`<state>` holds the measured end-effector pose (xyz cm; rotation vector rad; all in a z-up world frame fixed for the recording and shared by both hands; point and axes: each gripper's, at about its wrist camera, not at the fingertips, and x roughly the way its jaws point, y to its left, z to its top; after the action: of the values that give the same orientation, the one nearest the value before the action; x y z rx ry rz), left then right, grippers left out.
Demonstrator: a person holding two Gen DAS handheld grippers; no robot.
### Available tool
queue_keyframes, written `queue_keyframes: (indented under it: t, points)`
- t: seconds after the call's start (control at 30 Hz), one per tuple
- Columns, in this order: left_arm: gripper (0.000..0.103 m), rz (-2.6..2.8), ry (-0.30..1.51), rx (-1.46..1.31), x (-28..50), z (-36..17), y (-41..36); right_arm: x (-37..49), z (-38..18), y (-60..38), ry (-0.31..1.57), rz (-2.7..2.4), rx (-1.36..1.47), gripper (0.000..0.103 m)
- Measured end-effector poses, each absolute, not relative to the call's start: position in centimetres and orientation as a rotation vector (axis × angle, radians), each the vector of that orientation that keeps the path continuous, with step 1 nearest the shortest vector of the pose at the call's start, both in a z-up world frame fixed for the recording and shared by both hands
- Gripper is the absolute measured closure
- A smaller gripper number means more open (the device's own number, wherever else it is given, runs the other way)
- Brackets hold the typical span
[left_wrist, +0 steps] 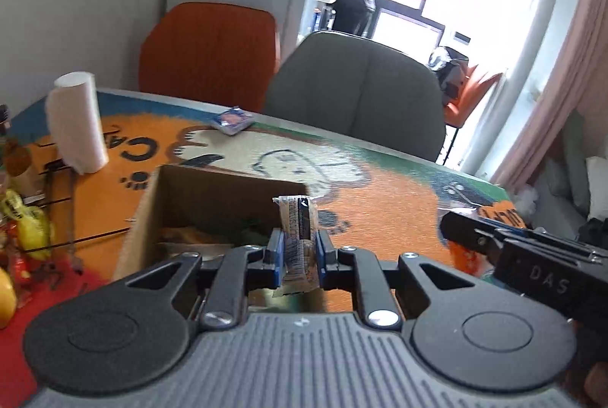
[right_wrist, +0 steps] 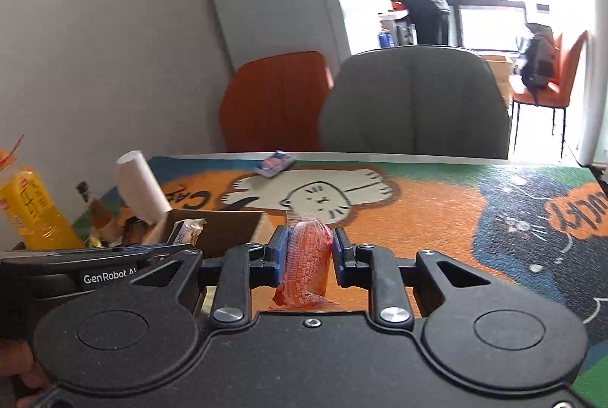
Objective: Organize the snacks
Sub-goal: 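Carry the clear stick and orange packet over the cardboard box with both grippers, then open both grippers to drop the stick and orange packet into the box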
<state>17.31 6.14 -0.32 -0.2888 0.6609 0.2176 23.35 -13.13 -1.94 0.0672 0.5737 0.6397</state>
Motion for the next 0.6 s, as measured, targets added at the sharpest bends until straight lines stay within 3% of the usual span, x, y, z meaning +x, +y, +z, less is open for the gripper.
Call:
queue_keyframes:
  t: [0.6]
  points:
    - [0.084,0.265,0.696,-0.332,14.3,-1.2,11.7,21.4,-1.7,-6.8,0.578,0.729,0.014,0.080]
